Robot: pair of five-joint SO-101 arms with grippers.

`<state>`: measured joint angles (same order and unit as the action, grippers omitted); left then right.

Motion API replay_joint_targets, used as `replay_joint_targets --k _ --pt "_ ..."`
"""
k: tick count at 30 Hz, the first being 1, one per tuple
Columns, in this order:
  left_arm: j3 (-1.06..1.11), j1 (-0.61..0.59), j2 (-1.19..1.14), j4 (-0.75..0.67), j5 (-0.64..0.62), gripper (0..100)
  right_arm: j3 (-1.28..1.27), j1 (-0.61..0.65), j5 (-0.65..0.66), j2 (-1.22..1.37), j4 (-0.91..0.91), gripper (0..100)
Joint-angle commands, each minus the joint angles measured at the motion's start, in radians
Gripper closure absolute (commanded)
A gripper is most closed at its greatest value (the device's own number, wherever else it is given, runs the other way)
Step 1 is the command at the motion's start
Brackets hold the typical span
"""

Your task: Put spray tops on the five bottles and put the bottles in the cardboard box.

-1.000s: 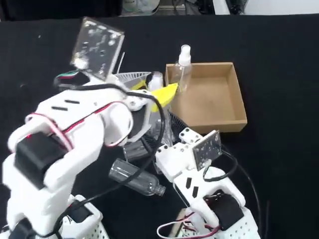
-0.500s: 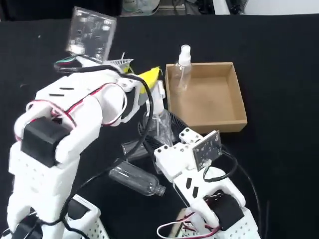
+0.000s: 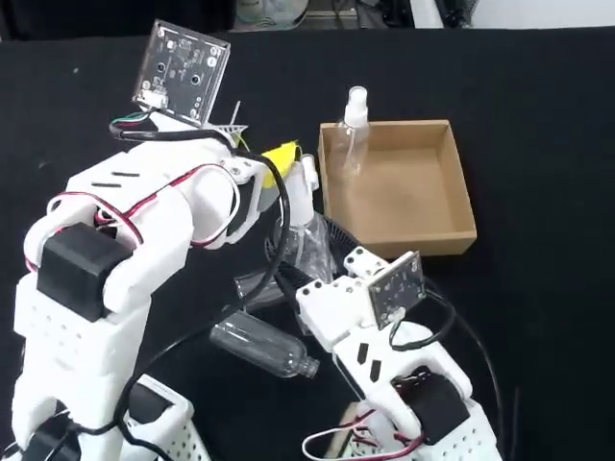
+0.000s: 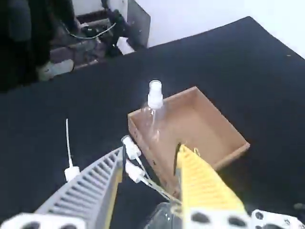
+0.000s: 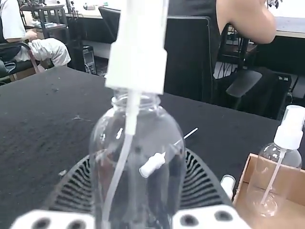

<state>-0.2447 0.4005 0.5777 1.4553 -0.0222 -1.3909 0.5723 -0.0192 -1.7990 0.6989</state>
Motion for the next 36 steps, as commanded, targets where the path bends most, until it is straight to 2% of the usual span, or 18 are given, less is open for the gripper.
replay_joint_targets --k 1,6,12,15,20,24,30,36 --pt "-0.042 0.005 0.002 0.018 0.005 82 0.01 0.005 -0.011 -0.076 -0.031 98.8" --pt "-0.062 0.01 0.002 0.018 0.003 82 0.01 0.005 -0.011 -0.076 -0.029 98.8" --pt "-0.051 0.111 0.048 0.058 0.009 82 0.01 0.005 -0.011 -0.073 -0.029 98.8" --pt "-0.064 0.116 0.075 0.035 0.009 82 0.01 0.005 -0.011 -0.068 -0.025 98.8" --pt "-0.067 0.016 0.123 -0.038 0.009 82 0.012 0.003 -0.008 -0.067 -0.023 98.8" --pt "-0.068 -0.044 0.157 -0.046 0.009 82 0.018 -0.015 -0.006 -0.065 0.002 98.7" --pt "-0.036 -0.259 0.236 -0.029 0.009 82 0.131 -0.288 -0.005 -0.065 0.052 98.7" --pt "0.303 -0.473 0.276 -0.026 0.009 82 0.236 -0.586 0.094 -0.013 0.055 98.7"
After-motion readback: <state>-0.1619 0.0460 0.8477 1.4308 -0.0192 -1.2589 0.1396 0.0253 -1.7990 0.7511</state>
